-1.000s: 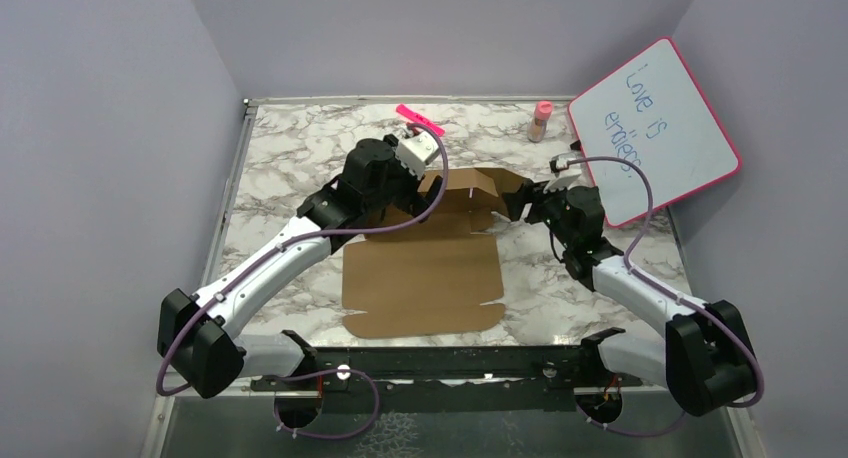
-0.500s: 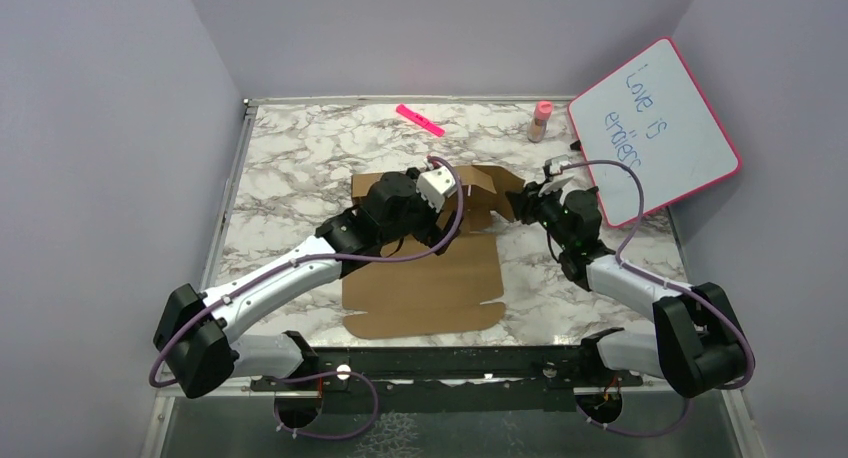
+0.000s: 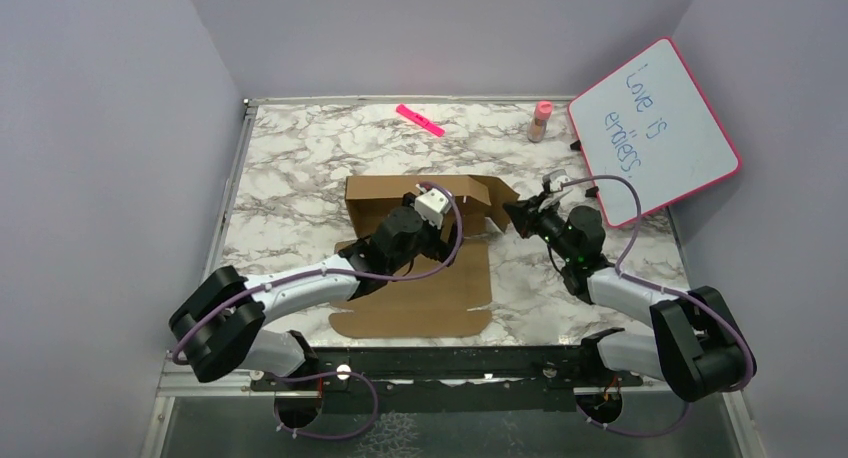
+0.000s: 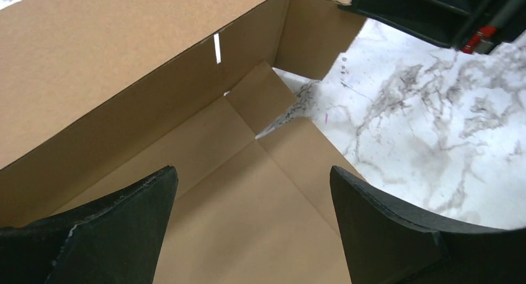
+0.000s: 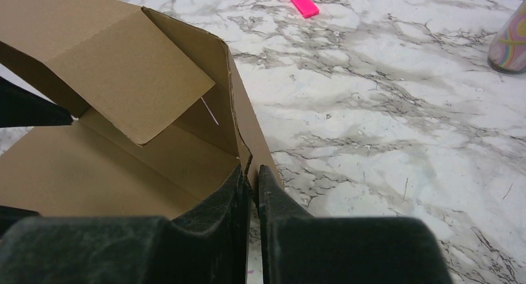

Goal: Fold the paper box

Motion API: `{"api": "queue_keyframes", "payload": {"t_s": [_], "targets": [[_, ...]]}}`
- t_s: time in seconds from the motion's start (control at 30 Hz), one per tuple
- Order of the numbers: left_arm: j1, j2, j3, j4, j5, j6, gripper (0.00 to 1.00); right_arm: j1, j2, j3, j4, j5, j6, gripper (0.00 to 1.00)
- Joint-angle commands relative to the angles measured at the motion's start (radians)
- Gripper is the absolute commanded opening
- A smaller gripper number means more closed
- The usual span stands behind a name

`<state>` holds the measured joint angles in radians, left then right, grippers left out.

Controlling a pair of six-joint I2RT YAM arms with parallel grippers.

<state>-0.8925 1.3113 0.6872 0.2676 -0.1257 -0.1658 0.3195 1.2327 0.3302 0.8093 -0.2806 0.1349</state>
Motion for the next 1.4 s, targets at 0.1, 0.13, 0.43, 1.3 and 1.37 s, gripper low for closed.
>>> {"api": "queue_keyframes", "payload": {"t_s": [0.1, 0.13, 0.43, 1.3, 1.37], "targets": [[-0.052, 0.151, -0.035, 0.305, -0.167, 0.051, 0.92, 0.036, 0.008, -0.048, 0.142, -0.013, -0.021, 0.12], [-0.056, 0.170, -0.039, 0.335, -0.172, 0.064, 0.92, 0.051, 0.009, -0.048, 0.140, 0.009, -0.038, 0.12], [-0.077, 0.325, -0.073, 0.530, -0.206, 0.130, 0.92, 0.146, 0.035, -0.077, 0.209, 0.155, -0.126, 0.23], [-0.130, 0.611, -0.052, 0.878, -0.410, 0.271, 0.92, 0.257, 0.106, -0.125, 0.370, 0.261, -0.225, 0.23], [-0.133, 0.638, -0.032, 0.893, -0.425, 0.273, 0.92, 0.259, 0.110, -0.123, 0.371, 0.264, -0.228, 0.23]]}}
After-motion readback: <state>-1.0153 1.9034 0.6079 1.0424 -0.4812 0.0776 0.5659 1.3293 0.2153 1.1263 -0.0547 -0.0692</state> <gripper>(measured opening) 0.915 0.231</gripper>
